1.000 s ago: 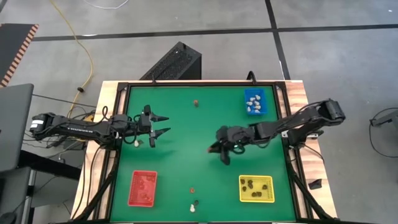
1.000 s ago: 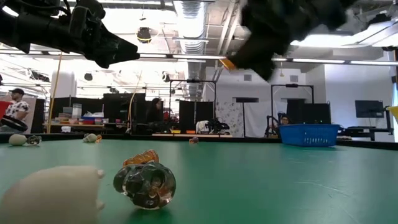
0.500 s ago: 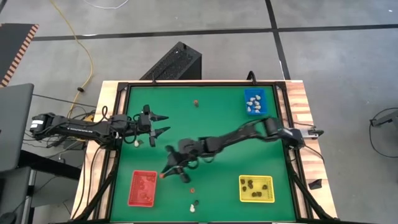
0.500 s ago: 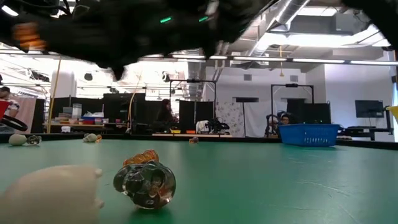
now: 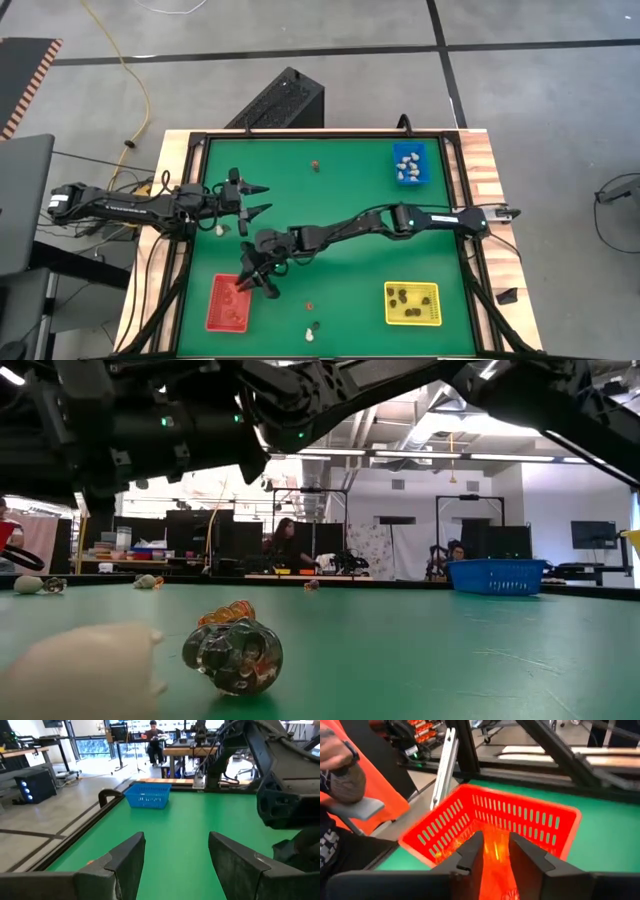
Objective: Sort Halloween decoration
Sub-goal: Put the orange pumpkin toy into the red bin, then put the white skull toy into the blue bin
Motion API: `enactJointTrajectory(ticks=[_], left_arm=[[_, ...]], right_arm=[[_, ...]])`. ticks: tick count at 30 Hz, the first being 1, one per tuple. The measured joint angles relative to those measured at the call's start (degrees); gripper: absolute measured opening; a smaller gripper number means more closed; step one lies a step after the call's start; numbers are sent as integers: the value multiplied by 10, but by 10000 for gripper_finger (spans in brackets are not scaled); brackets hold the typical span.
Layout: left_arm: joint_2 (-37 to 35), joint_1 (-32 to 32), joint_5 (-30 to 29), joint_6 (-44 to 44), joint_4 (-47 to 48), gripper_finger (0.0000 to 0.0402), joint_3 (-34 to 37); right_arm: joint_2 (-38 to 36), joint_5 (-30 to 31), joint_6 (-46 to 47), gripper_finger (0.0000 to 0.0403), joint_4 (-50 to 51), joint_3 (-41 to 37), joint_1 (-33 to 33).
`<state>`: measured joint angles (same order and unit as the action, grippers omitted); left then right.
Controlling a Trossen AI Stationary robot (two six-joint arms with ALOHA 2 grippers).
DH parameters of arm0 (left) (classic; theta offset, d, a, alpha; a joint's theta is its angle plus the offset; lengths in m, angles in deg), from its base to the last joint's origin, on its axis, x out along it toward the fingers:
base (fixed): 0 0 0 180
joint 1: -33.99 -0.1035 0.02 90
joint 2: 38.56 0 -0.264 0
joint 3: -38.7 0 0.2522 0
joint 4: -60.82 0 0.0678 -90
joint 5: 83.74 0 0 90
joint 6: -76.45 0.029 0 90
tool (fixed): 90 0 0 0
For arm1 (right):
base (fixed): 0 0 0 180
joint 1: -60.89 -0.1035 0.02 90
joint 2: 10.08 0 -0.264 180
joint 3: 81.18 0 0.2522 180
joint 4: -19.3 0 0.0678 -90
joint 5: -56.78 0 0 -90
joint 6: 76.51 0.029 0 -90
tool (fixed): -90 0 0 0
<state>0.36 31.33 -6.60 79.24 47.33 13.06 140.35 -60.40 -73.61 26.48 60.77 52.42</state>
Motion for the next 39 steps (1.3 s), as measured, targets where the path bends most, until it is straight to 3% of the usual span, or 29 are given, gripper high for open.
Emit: enactJointTrajectory(ticks=[6, 11, 16, 18, 20, 23, 26, 29, 33, 39], left_arm=[[-18, 0, 0, 0, 16, 210, 0], [-48, 0, -19, -10, 63, 210, 0], [-61, -9, -159, -86, 238, 210, -20], [-48, -32, -177, -135, 332, 210, -50], [-22, -66, -158, -171, 422, 210, -94], [36, -131, -99, -189, 544, 210, -157], [110, -200, -31, -153, 604, 210, -199], [188, -265, 29, -77, 605, 210, -211], [260, -328, 67, -12, 574, 210, -212], [308, -386, 80, 1, 552, 210, -212]], right_arm=[[-22, -1, -1, 191, 56, 0, 10], [-102, -1, -92, 218, 325, 0, 29], [-182, 3, -202, 213, 640, 0, 57], [-207, 2, -218, 209, 729, -9, 79], [-240, 3, -219, 204, 762, -48, 106], [-313, 3, -212, 199, 752, -159, 139], [-407, 3, -188, 195, 668, -308, 158], [-518, 10, -152, 194, 555, -463, 172], [-664, 27, -100, 193, 392, -637, 182], [-839, 66, -64, 193, 278, -802, 184]])
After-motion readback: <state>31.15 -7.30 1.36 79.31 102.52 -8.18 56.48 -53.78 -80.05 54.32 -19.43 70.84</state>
